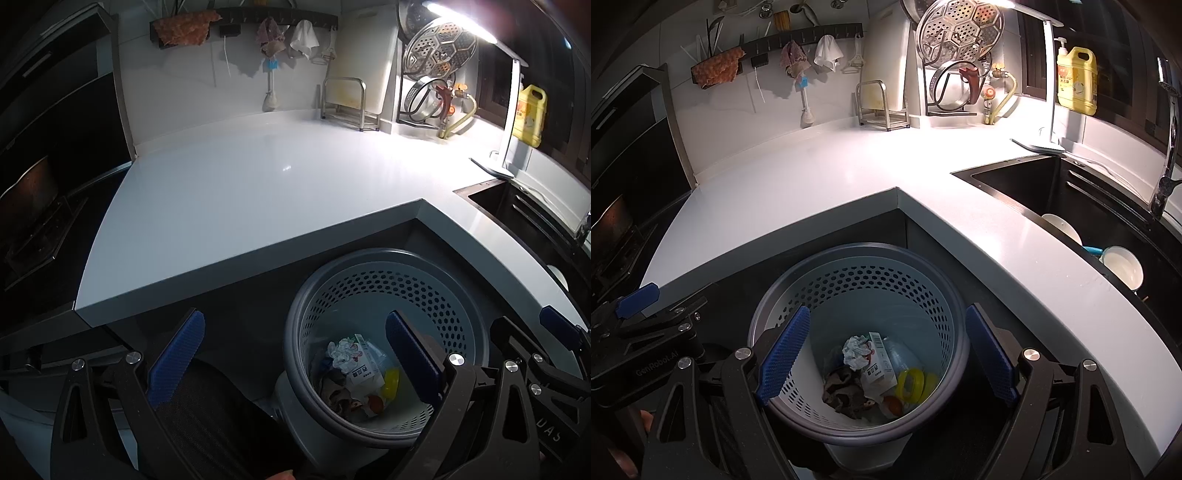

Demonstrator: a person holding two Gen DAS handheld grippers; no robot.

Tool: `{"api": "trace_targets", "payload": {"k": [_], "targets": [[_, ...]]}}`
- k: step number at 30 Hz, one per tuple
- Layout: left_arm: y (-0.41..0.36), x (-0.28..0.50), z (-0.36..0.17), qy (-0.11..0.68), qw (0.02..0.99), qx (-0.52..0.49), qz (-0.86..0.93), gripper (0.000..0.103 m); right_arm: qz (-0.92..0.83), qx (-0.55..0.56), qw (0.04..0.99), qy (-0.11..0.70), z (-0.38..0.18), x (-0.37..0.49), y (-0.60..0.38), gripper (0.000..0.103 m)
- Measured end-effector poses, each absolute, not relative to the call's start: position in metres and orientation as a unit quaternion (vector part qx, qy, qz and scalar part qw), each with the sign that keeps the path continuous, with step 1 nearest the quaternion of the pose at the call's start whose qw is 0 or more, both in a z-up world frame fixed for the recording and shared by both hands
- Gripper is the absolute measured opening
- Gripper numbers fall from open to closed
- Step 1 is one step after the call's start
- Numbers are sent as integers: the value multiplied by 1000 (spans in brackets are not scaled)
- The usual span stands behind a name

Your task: Collect trash

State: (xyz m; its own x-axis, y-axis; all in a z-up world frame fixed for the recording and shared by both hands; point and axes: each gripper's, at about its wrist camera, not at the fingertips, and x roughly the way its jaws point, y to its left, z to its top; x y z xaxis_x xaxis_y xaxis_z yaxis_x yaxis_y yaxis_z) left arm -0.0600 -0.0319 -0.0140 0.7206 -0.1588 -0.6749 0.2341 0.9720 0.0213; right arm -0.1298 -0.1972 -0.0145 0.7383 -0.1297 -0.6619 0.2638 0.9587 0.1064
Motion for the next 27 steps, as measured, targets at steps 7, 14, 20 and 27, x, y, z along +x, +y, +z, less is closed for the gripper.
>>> {"api": "trace_targets", "payload": {"k": [7,14,20,27], "targets": [[-32,-60,-15,361,925,55,-105,97,-106,98,927,346,-15,-130,-197,82],[-32,-60,-15,360,925,56,-104,97,-106,97,928,345,-14,-129,-196,82],[-32,-60,-14,358,926,58,-105,97,-106,96,928,345,-14,-129,-196,82],[-31,-58,-15,364,924,52,-100,97,-106,95,927,346,-17,-129,-193,82]]}}
